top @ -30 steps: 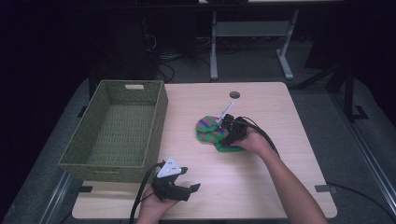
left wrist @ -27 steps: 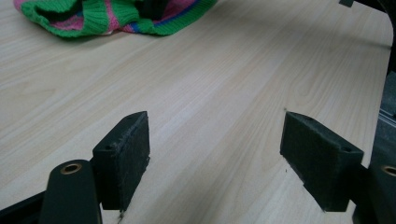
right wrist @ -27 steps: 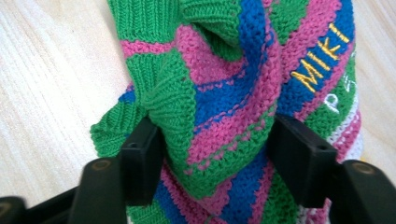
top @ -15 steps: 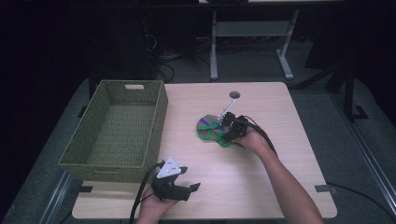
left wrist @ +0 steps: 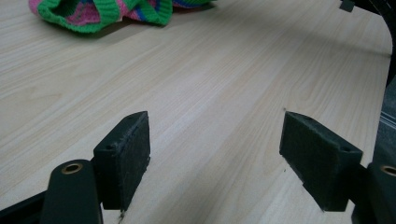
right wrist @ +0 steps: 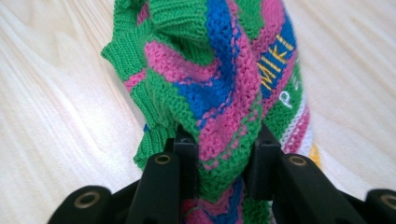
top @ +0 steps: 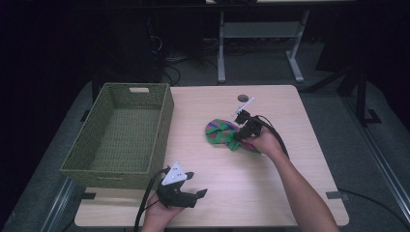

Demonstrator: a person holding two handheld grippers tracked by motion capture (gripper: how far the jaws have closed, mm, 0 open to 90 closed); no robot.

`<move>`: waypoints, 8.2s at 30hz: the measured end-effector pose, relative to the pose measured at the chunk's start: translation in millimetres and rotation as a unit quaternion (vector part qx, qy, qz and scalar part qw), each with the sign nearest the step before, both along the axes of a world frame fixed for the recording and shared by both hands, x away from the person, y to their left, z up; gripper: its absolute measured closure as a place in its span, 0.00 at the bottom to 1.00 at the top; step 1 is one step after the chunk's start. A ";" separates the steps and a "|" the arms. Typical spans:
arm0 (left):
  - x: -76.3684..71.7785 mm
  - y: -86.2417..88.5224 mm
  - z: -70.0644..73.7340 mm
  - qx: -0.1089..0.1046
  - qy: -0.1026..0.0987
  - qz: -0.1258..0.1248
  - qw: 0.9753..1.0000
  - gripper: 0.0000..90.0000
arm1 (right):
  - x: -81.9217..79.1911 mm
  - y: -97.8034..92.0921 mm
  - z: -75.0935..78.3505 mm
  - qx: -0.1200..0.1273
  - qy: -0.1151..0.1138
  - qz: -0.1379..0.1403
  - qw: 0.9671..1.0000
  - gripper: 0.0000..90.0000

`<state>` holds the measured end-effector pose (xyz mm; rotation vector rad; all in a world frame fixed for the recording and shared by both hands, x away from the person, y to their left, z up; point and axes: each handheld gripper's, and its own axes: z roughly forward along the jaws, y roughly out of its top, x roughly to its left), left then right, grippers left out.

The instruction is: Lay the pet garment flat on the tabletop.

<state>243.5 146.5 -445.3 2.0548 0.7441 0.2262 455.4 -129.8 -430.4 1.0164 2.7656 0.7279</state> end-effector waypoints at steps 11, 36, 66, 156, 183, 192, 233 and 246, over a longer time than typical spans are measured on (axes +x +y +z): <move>0.0 0.8 0.1 -0.003 0.000 0.005 1.000 0.27 | -5.3 -16.4 25.6 0.037 -0.009 -0.006 0.999 0.78; -0.6 4.1 2.1 -0.008 -0.003 0.008 1.000 0.27 | -49.5 -35.7 70.0 0.112 -0.029 0.032 0.993 0.78; -2.6 8.0 5.4 -0.033 -0.014 0.015 0.999 0.27 | -111.9 -41.3 58.9 0.116 -0.050 0.064 0.990 0.78; -1.2 10.4 4.6 -0.037 -0.009 0.019 0.999 0.27 | -157.9 48.9 -21.2 0.069 0.005 0.184 0.980 0.87; 0.6 13.5 5.1 -0.046 -0.007 0.021 0.999 0.26 | -155.2 19.7 26.0 0.142 -0.018 0.151 0.978 0.94; 0.1 13.4 5.6 -0.051 -0.009 0.021 0.998 0.26 | -154.4 12.4 39.8 0.154 -0.030 0.144 0.977 0.94; 28.7 -15.3 12.0 -0.044 -0.032 -0.008 0.998 0.73 | -153.8 -33.8 91.1 0.216 -0.072 0.129 0.965 0.94; 40.9 -22.4 34.4 -0.043 -0.048 -0.013 0.998 0.91 | -147.3 -54.9 81.3 0.208 -0.079 0.099 0.970 0.94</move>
